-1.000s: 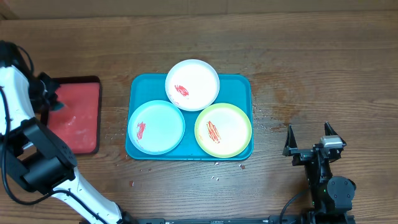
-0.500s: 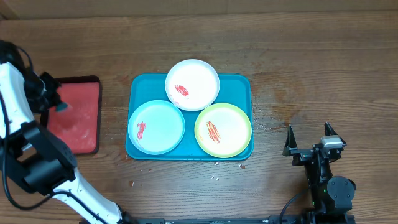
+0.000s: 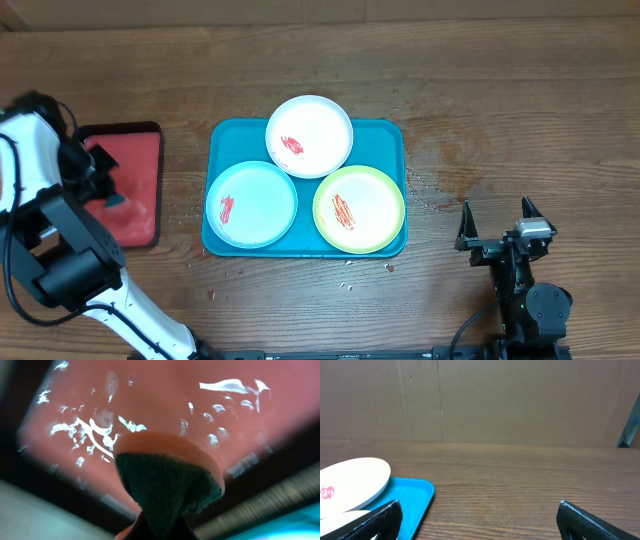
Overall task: Clean dirty plates on tray and stack at the side
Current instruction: 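Lift the sponge with the left gripper and place it on the light-blue plate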
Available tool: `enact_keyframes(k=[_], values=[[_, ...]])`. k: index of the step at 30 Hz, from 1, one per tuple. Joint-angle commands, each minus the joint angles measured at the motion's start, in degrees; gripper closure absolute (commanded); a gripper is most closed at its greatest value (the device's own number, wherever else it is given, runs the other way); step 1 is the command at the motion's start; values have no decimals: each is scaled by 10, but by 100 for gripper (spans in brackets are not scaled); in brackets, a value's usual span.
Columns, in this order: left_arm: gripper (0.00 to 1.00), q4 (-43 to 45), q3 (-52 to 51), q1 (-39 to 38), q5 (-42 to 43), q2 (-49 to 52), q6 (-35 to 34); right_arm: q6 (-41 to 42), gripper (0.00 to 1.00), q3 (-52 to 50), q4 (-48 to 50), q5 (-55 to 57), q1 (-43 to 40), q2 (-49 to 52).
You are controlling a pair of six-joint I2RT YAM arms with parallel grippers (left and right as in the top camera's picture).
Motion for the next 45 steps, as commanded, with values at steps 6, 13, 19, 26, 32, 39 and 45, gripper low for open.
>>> enact_keyframes(k=[6,13,19,26,32,39,45], values=[[96,36,45,-39,-94,-74,3,0,0,-6,4,3,-1,-5],[96,138,-98,-61,-37,-57,28,0,0,-6,4,3,-1,-5],[96,-8,66,-58,-20,-101,-2,0,0,-6,4,3,-1,-5],[96,-79,115,-106,104,-178,39,0,0,-6,4,3,-1,-5],[96,-119,29,-218,143,-184,73,0,0,-6,4,3,-1,-5],[96,47,-178,-361,94,-183,-7,0,0,-6,4,3,-1,-5],[96,199,-302,-403,72,-183,-52,0,0,-6,4,3,-1,-5]])
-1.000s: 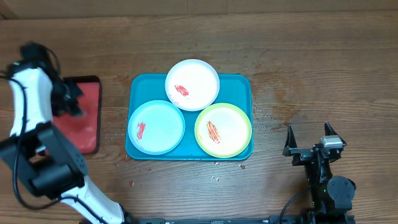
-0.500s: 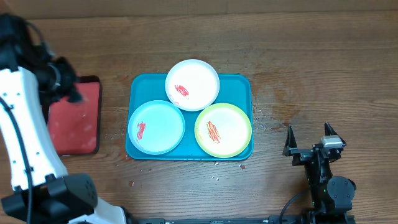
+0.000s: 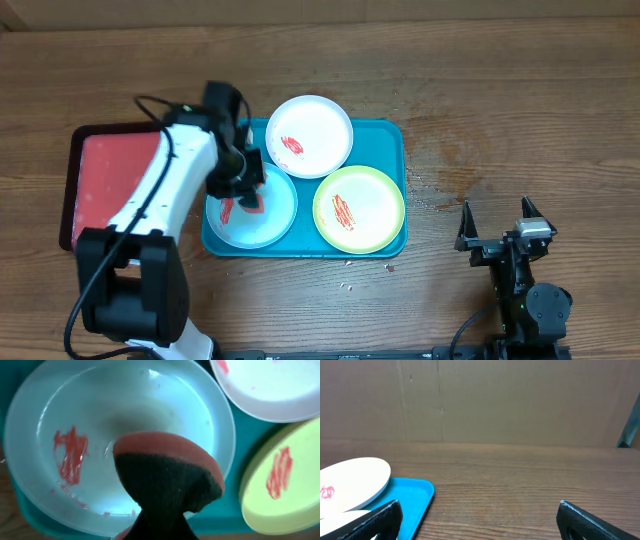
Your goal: Clean dirty plates on tray and stack at the side
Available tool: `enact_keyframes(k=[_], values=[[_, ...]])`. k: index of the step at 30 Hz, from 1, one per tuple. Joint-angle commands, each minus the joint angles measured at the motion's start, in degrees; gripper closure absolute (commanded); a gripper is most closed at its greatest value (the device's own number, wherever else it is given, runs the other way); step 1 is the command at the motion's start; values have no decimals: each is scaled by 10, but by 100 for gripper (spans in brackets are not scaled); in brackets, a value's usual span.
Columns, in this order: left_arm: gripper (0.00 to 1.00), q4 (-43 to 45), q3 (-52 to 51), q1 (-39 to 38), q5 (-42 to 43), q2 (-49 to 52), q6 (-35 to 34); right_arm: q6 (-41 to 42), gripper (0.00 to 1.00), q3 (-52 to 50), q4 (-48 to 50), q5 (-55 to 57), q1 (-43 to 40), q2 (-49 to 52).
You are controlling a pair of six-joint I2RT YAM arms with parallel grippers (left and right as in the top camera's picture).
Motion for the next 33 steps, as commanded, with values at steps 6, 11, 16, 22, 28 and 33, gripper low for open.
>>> enact_keyframes(k=[6,11,16,22,28,33], values=[[96,109,-91,-23,-15,-5,-35,0,0,-6,3,3,-1,-5],[51,112,-98,-23,-17,-5,-38,0,0,-6,3,3,-1,-5],[41,91,-72,-15,-15,-5,-38,0,0,-6,3,3,-1,-5],[46,-22,70,28,-16,-18,-37,0,0,-6,3,3,-1,-5],[0,-52,166,84,-28,-31,-36,0,0,-6,3,3,-1,-5],[0,-58,157,101,-28,-30,-36,-1,0,-6,12,3,-1,-5]])
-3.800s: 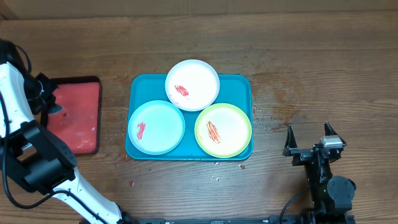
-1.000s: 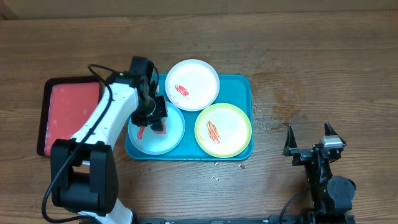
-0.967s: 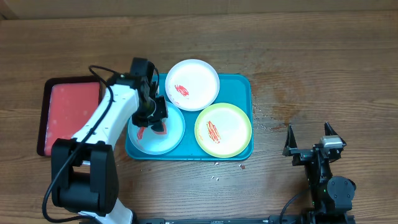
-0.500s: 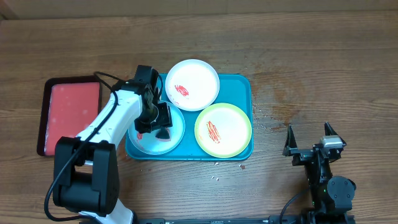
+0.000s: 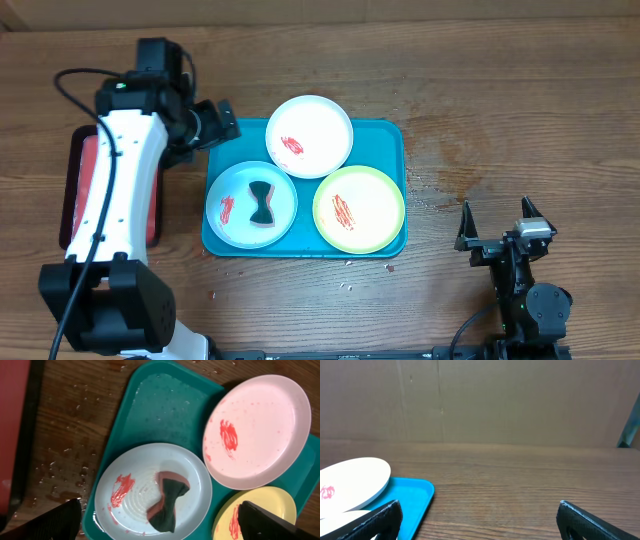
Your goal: Clean dirty plates on tray and stack at the side
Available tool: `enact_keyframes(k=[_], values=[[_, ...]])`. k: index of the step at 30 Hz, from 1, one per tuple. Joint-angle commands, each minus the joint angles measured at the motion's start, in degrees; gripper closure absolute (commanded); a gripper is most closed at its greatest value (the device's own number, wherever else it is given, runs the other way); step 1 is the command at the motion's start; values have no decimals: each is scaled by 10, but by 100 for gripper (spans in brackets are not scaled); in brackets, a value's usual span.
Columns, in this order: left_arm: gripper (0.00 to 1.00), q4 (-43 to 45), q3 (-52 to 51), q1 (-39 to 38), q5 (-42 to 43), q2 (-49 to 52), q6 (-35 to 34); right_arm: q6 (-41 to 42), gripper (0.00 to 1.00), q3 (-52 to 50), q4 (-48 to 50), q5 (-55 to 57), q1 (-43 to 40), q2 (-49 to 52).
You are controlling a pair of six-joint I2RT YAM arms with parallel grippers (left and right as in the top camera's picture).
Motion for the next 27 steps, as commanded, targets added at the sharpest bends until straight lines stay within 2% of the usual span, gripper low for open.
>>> enact_keyframes(k=[1,3,4,6,8,11,13,16,20,22,25,27], values=[[0,-6,-8,2,-7,-4,2,0,0,-6,29,3,-1,-5],[0,-6,-16,0,-7,-4,2,23,0,-6,76,-41,-1,-5],[0,-7,-18,0,-7,-4,2,64,0,-6,128,-117,-1,-5],[0,-7,-18,0,-7,-4,2,76,0,-6,188,-176,-1,-5],[0,-6,-18,0,-7,-4,2,76,0,-6,315,-231,-1,-5],[0,-2,-18,0,-7,-4,2,75,0,3,451,-214,-2,-5],[0,1,-18,0,-7,-4,2,70,0,37,459,-184,-2,-5],[0,3,-18,0,-7,-4,2,1,0,150,309,-177,-2,21],[0,2,-18,0,-7,-4,1,-57,0,395,-87,-142,-2,160],[0,2,-18,0,-7,-4,2,-61,0,513,-239,-150,-2,261],[0,2,-18,0,-7,-4,1,-54,0,644,-347,-220,-2,395],[0,2,-18,0,-6,-4,-1,-2,0,707,-391,-322,-2,474]])
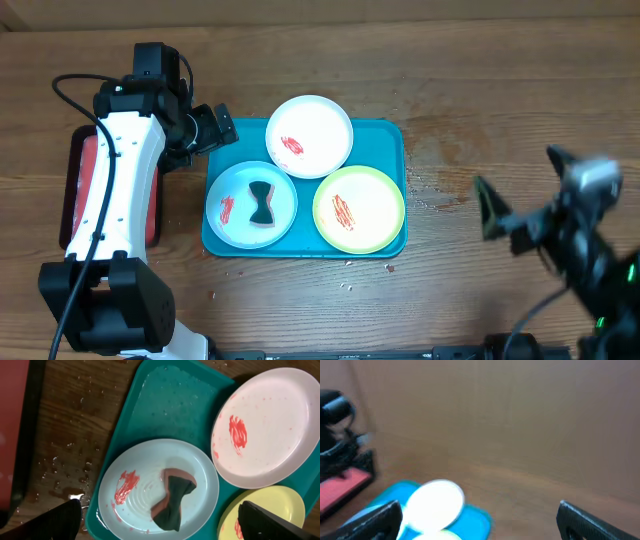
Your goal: Clean dirty plates on tray and stack at the side
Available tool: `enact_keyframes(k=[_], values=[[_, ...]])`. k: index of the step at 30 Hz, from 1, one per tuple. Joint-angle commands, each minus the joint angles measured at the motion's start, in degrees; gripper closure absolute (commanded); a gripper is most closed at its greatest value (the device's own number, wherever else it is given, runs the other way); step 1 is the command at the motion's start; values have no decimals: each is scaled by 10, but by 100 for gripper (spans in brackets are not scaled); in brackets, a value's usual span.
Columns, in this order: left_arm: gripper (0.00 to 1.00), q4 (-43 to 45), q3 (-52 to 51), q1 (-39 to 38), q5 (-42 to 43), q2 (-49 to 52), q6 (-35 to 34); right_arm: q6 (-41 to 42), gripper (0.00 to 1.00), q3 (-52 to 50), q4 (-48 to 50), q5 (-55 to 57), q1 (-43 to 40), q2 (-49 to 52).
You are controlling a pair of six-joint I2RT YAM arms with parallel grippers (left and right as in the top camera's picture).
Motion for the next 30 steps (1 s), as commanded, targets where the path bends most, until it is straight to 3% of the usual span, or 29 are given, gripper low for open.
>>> enact_keyframes(k=[1,3,4,5,7,10,14,16,19,20,21,24,25,28,29,30], values=[[0,0,-2,-5,3,-4,-1,58,0,111,-69,-171,-2,146],[0,0,-2,-5,11,-4,-1,89,0,130,-56,-254,-1,202],[0,0,-2,-5,15,-4,-1,106,6,130,-31,-291,-1,227],[0,0,-2,-5,16,-4,-1,135,26,130,-11,-321,2,252],[0,0,-2,-5,16,-4,-1,177,40,130,17,-329,22,302],[0,0,-2,-5,16,-4,-1,241,30,132,32,-226,80,368],[0,0,-2,-5,16,-4,-1,292,32,170,-17,-67,173,467],[0,0,-2,-5,16,-4,-1,289,32,229,-84,-35,210,533],[0,0,-2,-5,16,-4,-1,289,21,315,-160,10,246,617],[0,0,-2,-5,16,-4,-1,285,9,335,-167,15,254,639],[0,0,-2,-5,16,-4,-1,283,5,345,-158,16,262,657],[0,-2,-2,-5,16,-4,-1,283,5,338,-92,16,287,694],[0,-3,-2,-5,16,-4,-1,283,14,334,-69,16,296,707],[0,-9,-2,-5,16,-4,-1,284,58,329,-42,20,315,746],[1,-11,-2,-5,16,-4,-1,292,69,329,-40,20,320,760],[1,-13,-2,-5,16,-4,0,303,69,329,-38,20,323,771]])
